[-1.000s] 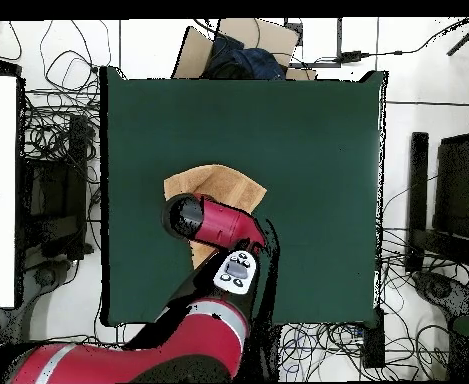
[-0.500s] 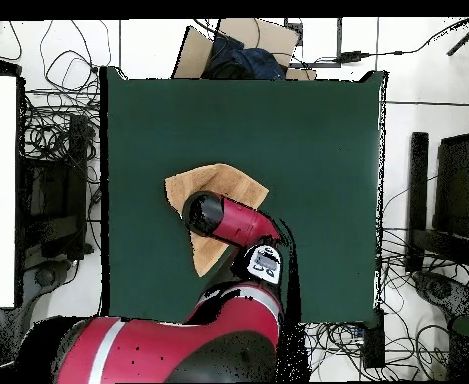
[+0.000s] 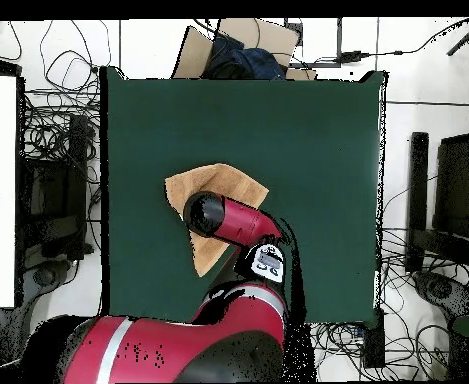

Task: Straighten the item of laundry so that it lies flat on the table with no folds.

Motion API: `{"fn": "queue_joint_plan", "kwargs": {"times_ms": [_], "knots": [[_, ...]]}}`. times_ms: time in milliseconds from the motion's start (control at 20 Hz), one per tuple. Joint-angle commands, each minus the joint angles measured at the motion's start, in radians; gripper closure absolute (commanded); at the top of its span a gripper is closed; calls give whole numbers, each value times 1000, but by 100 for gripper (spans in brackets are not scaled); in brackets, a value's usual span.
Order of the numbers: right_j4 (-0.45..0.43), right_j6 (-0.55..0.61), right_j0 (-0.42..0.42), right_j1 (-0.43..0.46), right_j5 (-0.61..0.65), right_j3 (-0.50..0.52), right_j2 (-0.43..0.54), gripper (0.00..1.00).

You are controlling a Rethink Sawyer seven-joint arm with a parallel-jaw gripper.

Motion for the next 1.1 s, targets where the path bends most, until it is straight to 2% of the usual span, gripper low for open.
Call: {"fn": "queue_joint_plan", "kwargs": {"times_ms": [50, 250, 300, 700, 1100], "knots": [[-56, 139, -31, 201, -202, 5, 126, 0], [-59, 139, -20, 204, -190, -3, 112, 0], [-55, 147, -13, 204, -190, -3, 106, 100], [-38, 172, 22, 209, -179, -12, 73, 100], [-28, 182, -3, 196, -190, 16, 111, 100]]}}
